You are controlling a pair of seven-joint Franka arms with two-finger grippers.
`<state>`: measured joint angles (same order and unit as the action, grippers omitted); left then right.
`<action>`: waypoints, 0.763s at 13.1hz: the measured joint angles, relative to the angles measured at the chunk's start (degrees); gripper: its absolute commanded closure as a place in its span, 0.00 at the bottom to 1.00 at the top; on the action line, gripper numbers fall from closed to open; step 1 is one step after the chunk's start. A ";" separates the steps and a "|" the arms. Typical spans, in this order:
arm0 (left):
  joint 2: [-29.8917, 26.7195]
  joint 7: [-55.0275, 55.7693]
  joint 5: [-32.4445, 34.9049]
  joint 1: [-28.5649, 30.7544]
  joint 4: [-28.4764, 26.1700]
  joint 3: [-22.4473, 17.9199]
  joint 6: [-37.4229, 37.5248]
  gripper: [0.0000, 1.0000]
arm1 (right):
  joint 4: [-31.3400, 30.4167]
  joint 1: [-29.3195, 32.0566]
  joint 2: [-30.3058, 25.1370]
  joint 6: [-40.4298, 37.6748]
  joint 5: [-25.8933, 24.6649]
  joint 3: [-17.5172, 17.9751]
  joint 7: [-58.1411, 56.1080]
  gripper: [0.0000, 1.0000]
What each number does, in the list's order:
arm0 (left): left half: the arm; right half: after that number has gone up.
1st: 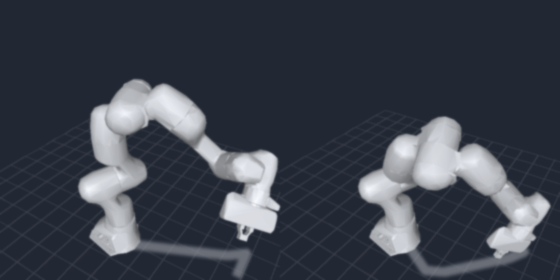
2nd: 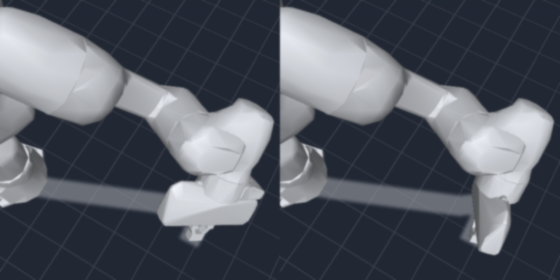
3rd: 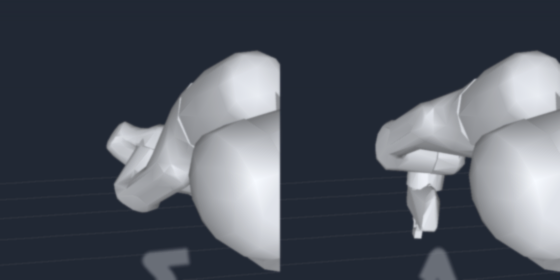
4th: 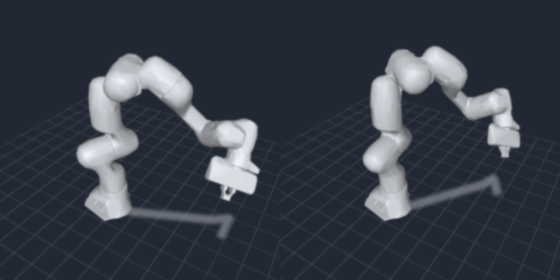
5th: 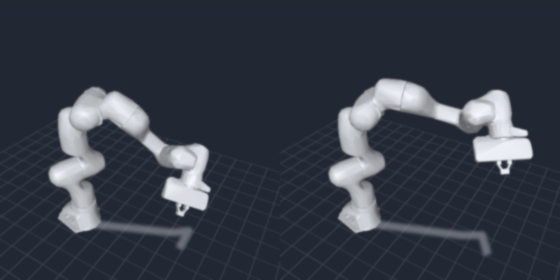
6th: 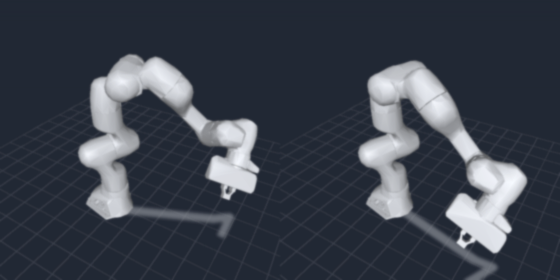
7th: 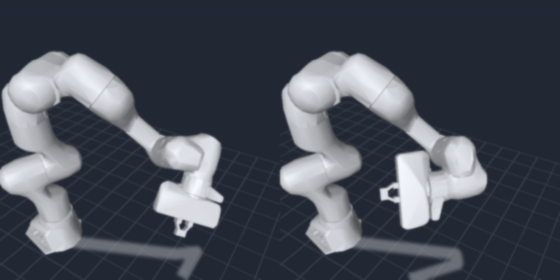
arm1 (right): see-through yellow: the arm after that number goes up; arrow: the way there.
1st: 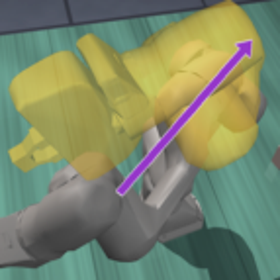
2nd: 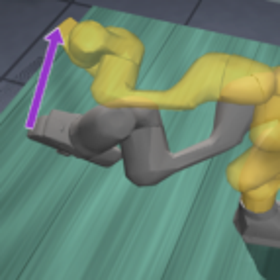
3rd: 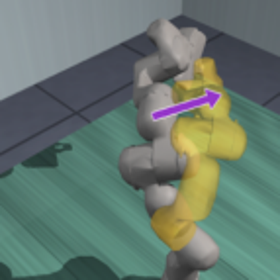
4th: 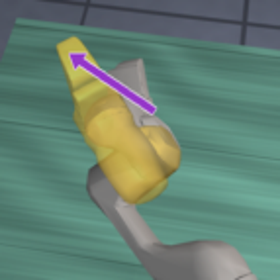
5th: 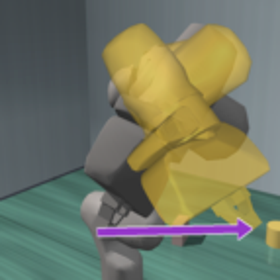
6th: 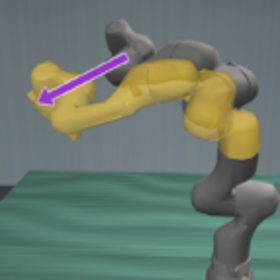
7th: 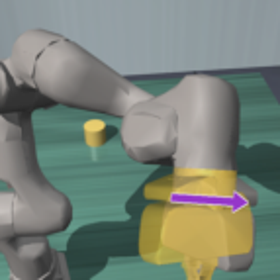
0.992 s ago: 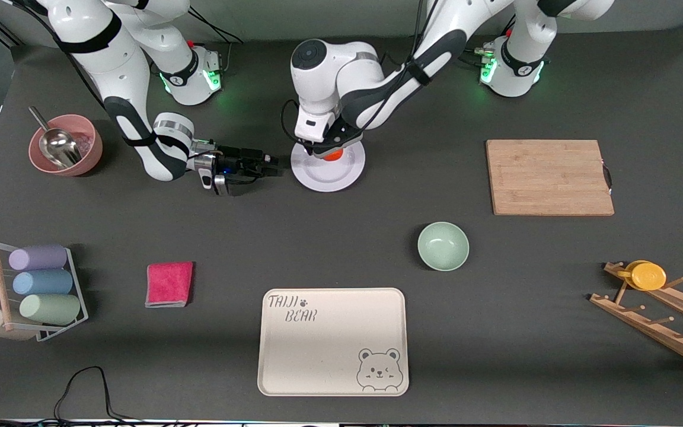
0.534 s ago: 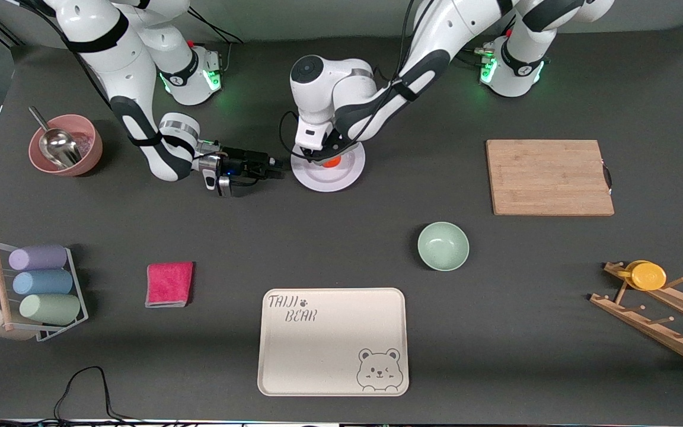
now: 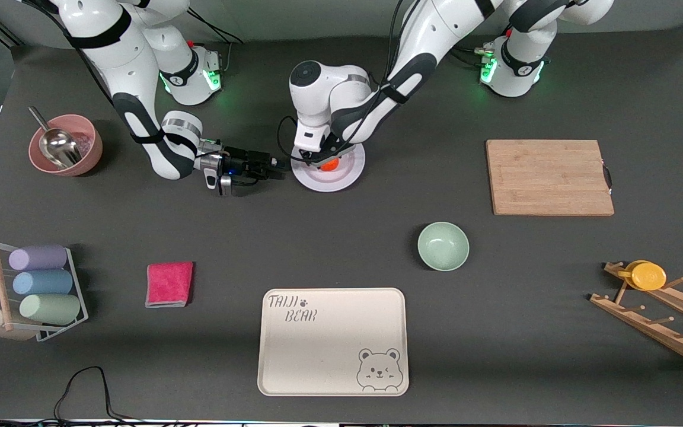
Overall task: Place orange and plate with both arms
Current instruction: 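Carry the orange over the white plate with the left gripper, then release the orange onto the plate and withdraw the left gripper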
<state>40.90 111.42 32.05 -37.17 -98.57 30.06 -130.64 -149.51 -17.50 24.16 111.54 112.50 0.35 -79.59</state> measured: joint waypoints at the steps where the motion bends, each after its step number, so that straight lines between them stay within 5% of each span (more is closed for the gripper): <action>1: 0.00 0.00 0.07 0.00 0.07 -0.02 0.03 0.00 | 0.00 0.00 0.00 0.00 0.02 0.00 0.00 0.00; 10: -4.72 -9.34 0.61 3.94 0.84 0.19 4.27 0.00 | 1.89 -6.14 0.79 1.01 5.29 -0.08 -1.33 0.00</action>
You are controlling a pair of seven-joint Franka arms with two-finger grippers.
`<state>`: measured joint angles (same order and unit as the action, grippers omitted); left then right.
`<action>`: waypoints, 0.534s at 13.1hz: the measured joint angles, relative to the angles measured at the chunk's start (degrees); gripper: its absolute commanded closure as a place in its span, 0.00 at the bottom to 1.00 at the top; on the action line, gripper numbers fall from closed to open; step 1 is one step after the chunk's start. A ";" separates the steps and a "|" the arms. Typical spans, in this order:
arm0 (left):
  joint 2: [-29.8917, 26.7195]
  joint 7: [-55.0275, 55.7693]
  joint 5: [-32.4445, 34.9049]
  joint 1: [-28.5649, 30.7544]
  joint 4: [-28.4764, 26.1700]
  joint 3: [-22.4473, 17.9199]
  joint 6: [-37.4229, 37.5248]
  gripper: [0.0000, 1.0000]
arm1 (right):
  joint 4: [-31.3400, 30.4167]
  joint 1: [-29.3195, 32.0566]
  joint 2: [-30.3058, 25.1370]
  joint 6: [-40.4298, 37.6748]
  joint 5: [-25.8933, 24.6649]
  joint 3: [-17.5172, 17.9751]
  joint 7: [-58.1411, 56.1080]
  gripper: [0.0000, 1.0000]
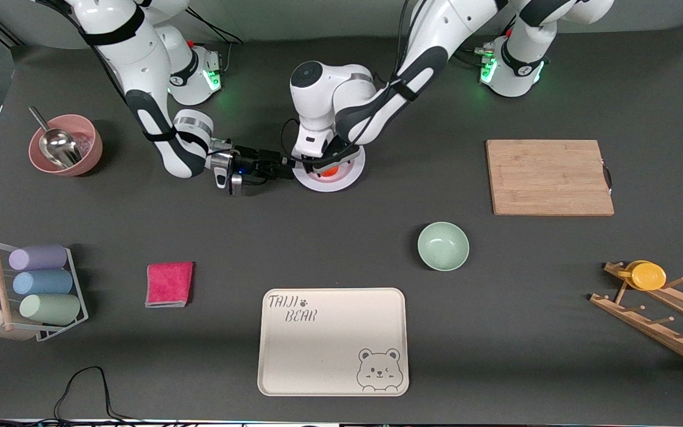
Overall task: Place orange and plate with both arms
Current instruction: 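Release the orange onto the plate and withdraw the left gripper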
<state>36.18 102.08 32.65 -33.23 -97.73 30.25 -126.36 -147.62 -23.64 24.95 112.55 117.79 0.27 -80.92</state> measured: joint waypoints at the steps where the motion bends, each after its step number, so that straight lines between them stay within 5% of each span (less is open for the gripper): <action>1: -1.85 -3.51 -0.67 1.64 -0.09 0.50 0.32 0.00 | 0.15 -0.72 0.11 0.00 0.67 0.00 -0.55 0.01; 3: -6.53 -13.95 -4.54 6.13 -0.60 1.87 2.73 0.00 | 0.28 -1.65 0.25 0.00 1.50 0.00 -1.51 0.07; 7: -18.14 -44.07 -18.85 18.31 -0.86 2.80 14.50 0.00 | 0.54 -2.58 1.38 0.17 2.52 0.01 -5.51 0.49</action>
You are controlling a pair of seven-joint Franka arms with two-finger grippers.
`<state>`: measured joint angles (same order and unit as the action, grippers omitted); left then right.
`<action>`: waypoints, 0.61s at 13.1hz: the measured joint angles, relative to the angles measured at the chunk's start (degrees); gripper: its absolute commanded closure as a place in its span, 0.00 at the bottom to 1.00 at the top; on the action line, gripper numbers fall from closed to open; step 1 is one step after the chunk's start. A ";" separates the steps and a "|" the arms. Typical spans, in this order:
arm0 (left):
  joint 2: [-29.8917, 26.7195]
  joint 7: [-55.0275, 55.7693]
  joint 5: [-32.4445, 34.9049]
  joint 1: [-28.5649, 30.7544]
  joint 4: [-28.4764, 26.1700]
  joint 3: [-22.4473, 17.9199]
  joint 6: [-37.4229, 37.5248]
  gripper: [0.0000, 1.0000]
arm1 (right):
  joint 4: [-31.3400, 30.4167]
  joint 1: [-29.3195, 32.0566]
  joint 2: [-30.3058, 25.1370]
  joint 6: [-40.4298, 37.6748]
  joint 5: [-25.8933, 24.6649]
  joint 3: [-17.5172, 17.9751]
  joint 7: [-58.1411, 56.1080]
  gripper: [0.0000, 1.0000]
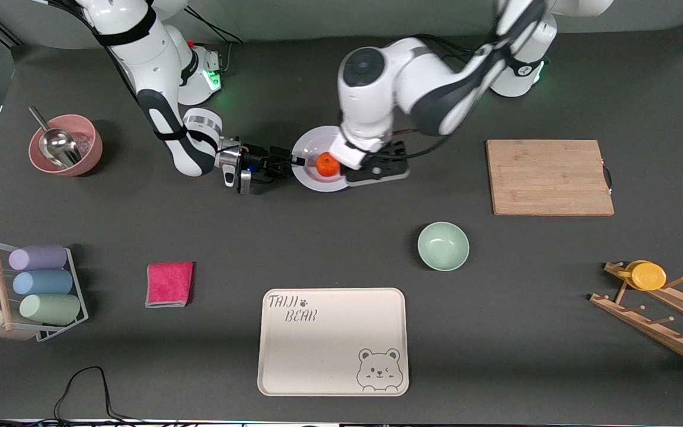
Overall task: Place orange and plate with both arms
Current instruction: 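Release the orange onto the plate and withdraw the left gripper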
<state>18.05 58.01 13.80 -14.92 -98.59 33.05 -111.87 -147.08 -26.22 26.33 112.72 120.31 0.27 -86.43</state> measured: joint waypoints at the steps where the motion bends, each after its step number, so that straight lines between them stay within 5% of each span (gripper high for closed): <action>1: -3.00 -5.24 -1.58 3.15 -0.02 -0.02 2.49 0.00 | 0.02 -0.10 0.03 -0.03 0.01 0.00 -1.00 0.59; 6: -12.23 -19.99 -2.55 14.74 -0.83 -0.32 9.81 0.00 | -0.02 -0.15 0.61 0.76 0.02 -0.05 -6.44 1.00; 8: -14.17 -31.05 -5.60 22.74 -0.97 -0.60 11.13 0.00 | 0.09 -0.17 1.05 0.73 0.10 -0.05 -7.71 1.00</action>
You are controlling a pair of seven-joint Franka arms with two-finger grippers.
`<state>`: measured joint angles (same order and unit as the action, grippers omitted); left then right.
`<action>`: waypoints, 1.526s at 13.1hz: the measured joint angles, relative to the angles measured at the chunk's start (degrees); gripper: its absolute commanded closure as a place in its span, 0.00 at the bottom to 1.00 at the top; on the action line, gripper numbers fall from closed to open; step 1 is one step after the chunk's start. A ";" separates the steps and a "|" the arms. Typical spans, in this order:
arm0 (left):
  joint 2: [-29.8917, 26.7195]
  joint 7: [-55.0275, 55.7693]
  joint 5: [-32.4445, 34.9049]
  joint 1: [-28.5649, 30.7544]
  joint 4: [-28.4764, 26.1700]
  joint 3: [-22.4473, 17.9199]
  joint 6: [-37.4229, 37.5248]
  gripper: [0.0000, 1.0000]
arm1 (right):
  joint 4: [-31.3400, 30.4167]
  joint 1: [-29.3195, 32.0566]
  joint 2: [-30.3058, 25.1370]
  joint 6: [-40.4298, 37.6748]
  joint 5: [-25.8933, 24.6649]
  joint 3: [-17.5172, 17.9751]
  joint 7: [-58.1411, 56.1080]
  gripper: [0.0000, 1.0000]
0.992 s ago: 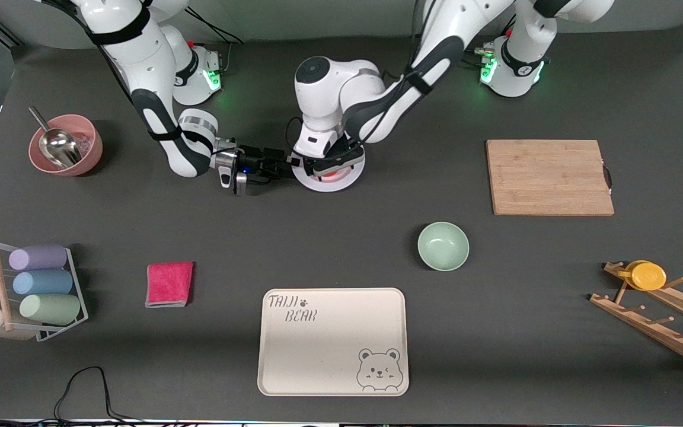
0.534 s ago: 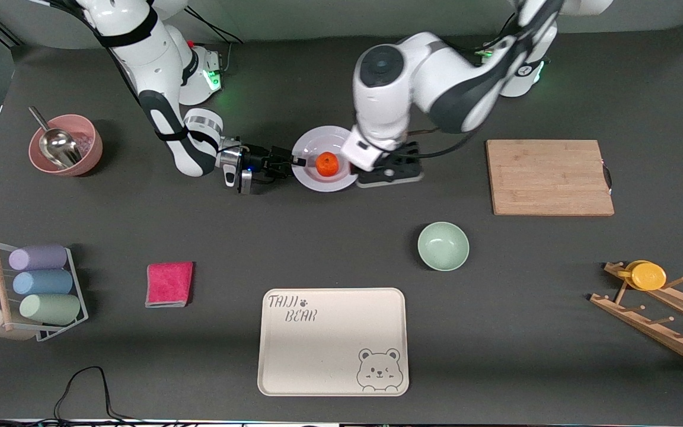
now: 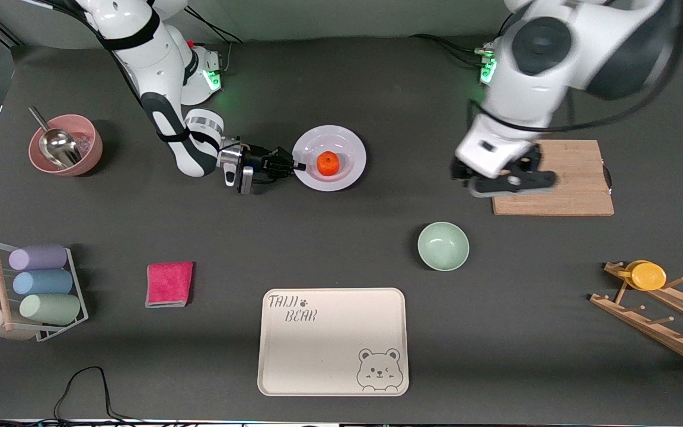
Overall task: Place orange and plate with both arms
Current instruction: 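Release the orange onto the plate and withdraw the left gripper, then carry the plate by its rim with the right gripper onto the bear tray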
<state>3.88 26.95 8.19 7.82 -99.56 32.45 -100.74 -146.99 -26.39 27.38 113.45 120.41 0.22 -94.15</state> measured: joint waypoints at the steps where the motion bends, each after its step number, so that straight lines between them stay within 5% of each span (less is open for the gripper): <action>1: -0.84 -5.18 -1.88 4.34 -0.02 -0.17 1.00 0.00 | 0.09 -0.02 0.11 -0.35 0.01 0.01 -0.01 1.00; 6: -3.23 -20.12 -6.55 18.11 2.49 -1.98 8.41 0.00 | 0.34 0.17 0.48 -0.90 0.10 0.03 1.35 1.00; 12: -5.56 -26.45 -9.54 19.47 4.31 -7.34 10.96 0.00 | 6.79 2.86 1.50 0.22 -0.13 -0.19 9.82 1.00; 20: -6.65 -27.46 -9.67 18.02 3.84 -9.39 11.21 0.00 | 30.02 10.31 4.95 1.48 -16.20 -1.18 33.75 1.00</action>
<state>-2.77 -0.51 -1.48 25.84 -95.72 23.06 -89.52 -116.97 -16.09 32.33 114.93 104.21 -0.96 -60.39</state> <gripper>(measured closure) 0.000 0.952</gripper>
